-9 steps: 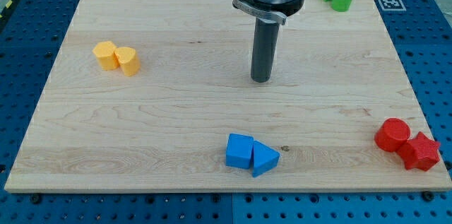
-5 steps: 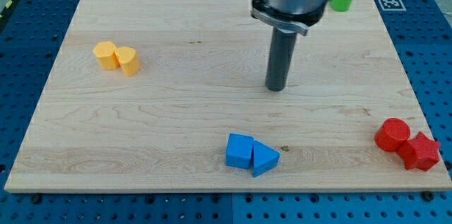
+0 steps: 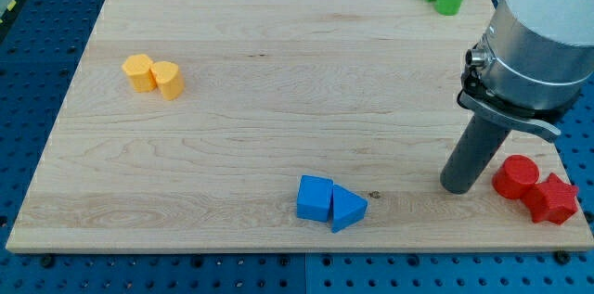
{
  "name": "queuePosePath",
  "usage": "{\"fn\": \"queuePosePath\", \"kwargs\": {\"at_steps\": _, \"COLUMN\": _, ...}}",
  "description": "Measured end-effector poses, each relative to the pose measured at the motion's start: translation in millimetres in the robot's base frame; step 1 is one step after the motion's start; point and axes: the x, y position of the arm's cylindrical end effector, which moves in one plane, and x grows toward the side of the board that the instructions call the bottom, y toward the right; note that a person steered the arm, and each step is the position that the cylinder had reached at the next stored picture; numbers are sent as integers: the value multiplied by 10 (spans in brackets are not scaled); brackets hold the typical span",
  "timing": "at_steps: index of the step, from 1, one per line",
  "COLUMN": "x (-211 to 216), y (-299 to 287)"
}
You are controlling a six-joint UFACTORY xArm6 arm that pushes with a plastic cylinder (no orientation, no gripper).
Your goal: Move red star to the center right
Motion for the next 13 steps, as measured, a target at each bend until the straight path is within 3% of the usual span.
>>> {"fn": "queuePosePath", "kwargs": {"at_steps": 1, "x": 425, "y": 111}}
{"fn": "queuePosePath", "kwargs": {"at_steps": 3, "x": 521, "y": 366}}
{"fn": "queuePosePath", "kwargs": {"at_steps": 4, "x": 514, "y": 1276}}
{"fn": "queuePosePath", "kwargs": {"at_steps": 5, "x": 513, "y": 1461}}
{"fn": "queuePosePath", "kwargs": {"at_steps": 9, "x": 481, "y": 912}}
{"fn": "queuePosePath", "kwargs": {"at_steps": 13, "x": 441, "y": 792}}
